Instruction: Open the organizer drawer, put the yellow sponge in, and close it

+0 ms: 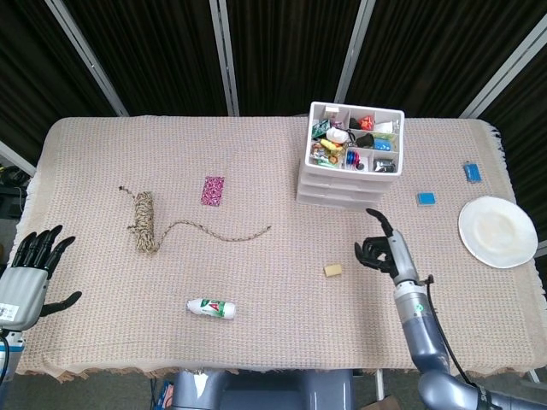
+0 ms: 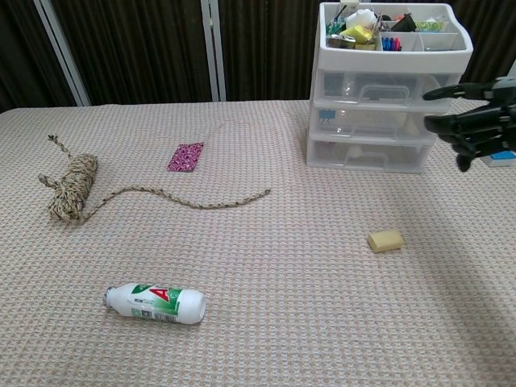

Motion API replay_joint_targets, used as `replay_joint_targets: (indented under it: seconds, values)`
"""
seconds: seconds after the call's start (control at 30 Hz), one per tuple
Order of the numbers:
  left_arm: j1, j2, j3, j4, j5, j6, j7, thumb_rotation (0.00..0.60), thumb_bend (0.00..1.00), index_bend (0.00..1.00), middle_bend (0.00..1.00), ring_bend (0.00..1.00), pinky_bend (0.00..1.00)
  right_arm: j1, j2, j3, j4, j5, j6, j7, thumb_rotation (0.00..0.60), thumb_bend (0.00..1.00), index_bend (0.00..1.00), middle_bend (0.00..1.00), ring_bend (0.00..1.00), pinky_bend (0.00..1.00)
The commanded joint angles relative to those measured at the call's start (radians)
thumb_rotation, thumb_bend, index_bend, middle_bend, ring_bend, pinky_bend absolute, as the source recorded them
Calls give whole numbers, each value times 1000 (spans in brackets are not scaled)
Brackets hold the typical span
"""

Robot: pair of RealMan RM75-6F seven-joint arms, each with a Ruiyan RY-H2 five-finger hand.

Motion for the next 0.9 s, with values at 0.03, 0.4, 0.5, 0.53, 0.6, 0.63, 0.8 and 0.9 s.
replay_joint_targets:
  seconds: [0.03, 0.4, 0.5, 0.53, 0.6, 0.63, 0.8, 0.9]
  values:
    - [0, 1, 0, -1, 1, 0, -3, 600, 175, 117, 0, 0, 0, 45, -56, 29, 17, 57, -13, 15, 600, 389, 139, 785, 779, 668]
    - [-1, 0, -4, 8, -3, 2, -9, 600, 173, 117, 0, 0, 0, 135, -201, 61, 141, 109, 17, 26, 600, 389, 153, 785, 780, 668]
    - [-2, 2, -4, 8, -3, 0, -13, 600, 174, 117, 0, 0, 0, 161, -233, 71, 189, 136, 11, 21, 600, 389, 153, 785, 779, 668]
    - [-3, 2, -3, 9, -2, 0, -13, 600, 174, 116, 0, 0, 0, 169, -243, 77, 203, 146, 7, 23, 600, 389, 153, 785, 779, 668]
    - [-3, 2, -3, 8, -3, -2, -16, 600, 174, 117, 0, 0, 0, 179, -255, 86, 223, 157, 2, 25, 600, 388, 153, 784, 779, 668]
    - [-4, 3, -3, 8, -3, -3, -17, 600, 174, 117, 0, 0, 0, 184, -261, 92, 231, 161, -1, 28, 600, 388, 153, 785, 779, 668]
    - [-6, 5, -3, 5, -9, -11, -24, 600, 174, 117, 0, 0, 0, 212, -297, 135, 285, 184, -20, 57, 600, 391, 155, 785, 779, 668]
    - [-7, 7, -3, 3, -11, -14, -27, 600, 173, 117, 0, 0, 0, 223, -312, 156, 305, 193, -23, 72, 600, 392, 157, 785, 779, 669]
